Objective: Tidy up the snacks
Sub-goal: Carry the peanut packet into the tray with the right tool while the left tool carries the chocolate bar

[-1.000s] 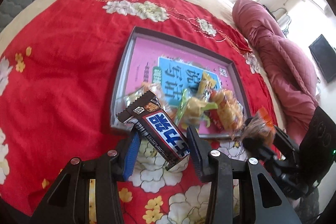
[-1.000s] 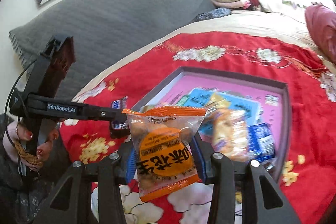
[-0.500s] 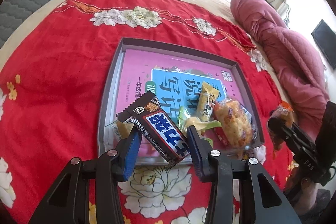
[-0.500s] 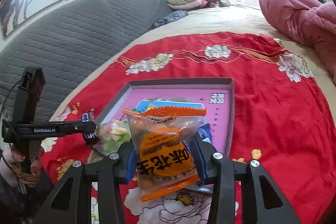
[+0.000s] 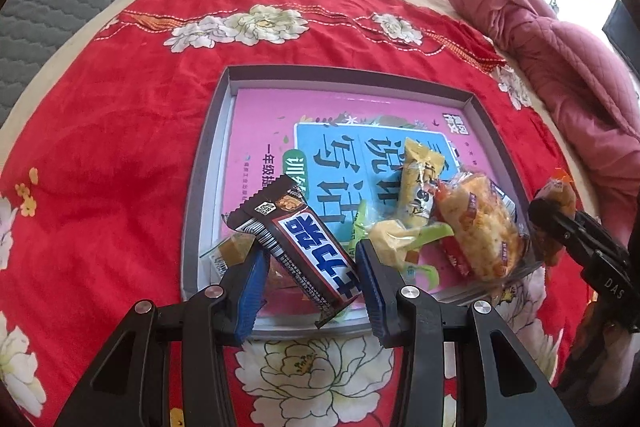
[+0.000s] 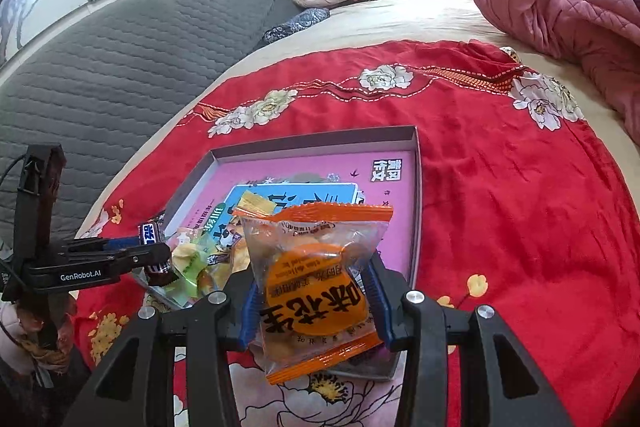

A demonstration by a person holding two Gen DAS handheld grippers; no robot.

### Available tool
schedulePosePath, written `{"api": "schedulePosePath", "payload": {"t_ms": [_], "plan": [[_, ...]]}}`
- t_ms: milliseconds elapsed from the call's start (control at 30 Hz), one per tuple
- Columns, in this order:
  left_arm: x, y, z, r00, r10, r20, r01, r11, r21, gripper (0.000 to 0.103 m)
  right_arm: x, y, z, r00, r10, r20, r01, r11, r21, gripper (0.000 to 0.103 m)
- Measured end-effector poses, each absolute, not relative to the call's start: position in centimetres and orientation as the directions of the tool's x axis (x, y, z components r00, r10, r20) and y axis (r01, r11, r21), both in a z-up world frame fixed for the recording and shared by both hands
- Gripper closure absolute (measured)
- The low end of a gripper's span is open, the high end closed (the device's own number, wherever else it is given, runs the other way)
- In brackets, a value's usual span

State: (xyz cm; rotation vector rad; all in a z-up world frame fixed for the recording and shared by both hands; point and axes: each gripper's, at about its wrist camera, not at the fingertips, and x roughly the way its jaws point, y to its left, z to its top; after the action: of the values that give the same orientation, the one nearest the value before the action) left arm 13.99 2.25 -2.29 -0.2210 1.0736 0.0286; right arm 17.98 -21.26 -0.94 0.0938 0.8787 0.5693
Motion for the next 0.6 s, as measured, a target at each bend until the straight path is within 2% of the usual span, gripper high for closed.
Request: {"api": "schedulePosePath", "payload": {"t_ms": [600], "plan": [[14.0,2.0,-3.1,0.459,-0.118,-0.880,-0.130,0.972,-0.198,0.057,18.7,-20.3,-2.5,0.487,0.468,-0.738,-0.412,0.868,0.278,0.057]]}}
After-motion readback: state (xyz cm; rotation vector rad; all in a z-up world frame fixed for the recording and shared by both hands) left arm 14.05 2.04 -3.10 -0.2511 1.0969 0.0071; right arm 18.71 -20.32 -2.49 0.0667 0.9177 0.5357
